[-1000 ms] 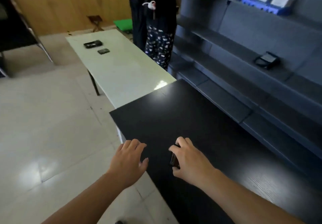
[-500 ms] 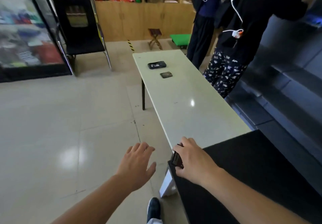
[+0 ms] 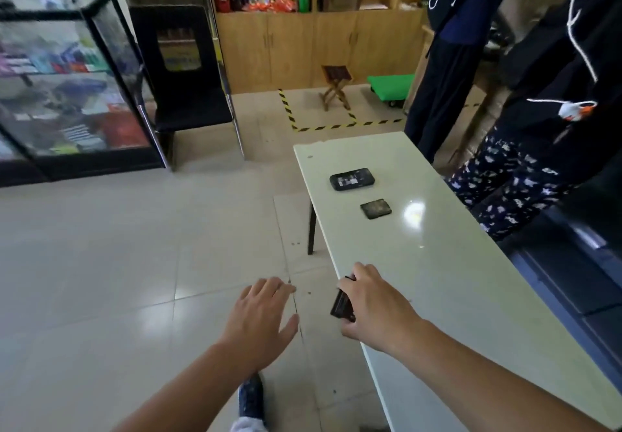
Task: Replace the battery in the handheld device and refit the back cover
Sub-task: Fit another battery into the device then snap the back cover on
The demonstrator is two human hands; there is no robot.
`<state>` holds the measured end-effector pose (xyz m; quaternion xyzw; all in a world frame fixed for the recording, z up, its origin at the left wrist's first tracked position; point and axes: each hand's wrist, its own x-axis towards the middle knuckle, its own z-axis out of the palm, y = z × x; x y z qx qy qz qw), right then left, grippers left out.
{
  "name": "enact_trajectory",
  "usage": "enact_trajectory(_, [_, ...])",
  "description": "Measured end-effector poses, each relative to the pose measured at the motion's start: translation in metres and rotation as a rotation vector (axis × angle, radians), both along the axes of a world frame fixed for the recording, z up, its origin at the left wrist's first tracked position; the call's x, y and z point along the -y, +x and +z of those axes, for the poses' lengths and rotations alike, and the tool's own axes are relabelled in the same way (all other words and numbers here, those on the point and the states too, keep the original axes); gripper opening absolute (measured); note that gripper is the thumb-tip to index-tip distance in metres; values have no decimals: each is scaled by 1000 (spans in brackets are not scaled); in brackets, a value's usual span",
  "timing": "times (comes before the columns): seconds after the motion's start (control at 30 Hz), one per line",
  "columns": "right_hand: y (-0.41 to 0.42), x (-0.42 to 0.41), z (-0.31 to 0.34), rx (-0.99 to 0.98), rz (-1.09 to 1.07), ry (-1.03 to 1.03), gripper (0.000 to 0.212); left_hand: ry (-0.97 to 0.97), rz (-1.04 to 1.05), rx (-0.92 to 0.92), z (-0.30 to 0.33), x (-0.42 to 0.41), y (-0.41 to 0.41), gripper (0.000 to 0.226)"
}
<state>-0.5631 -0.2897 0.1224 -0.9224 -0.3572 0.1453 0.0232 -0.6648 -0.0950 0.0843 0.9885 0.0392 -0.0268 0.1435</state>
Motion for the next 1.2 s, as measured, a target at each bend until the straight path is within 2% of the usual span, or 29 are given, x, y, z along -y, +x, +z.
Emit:
enact_trajectory(0.3, [140, -114, -6, -40, -192, 2, 37, -8, -178, -10, -8, -129, 197, 53])
enact_trajectory(0.6, [285, -167, -50, -68, -334, 35, 41, 11, -372, -72, -45, -174, 393, 51])
enact_trajectory(0.77, [343, -169, -63, -131, -451, 25, 43, 14, -440, -174, -78, -170, 482, 54])
enact_trajectory(0.97, [377, -159, -66, -209, -603, 4, 44, -24, -479, -272, -110, -112, 560, 60])
enact_trajectory(1.13, [393, -152, -72, -239, -750, -16, 56, -47, -486, -350, -144, -63, 585, 82])
enact_trajectory(1.2, [394, -153, -73, -255, -779, -28, 57, 18, -503, -339, -154, -52, 585, 81])
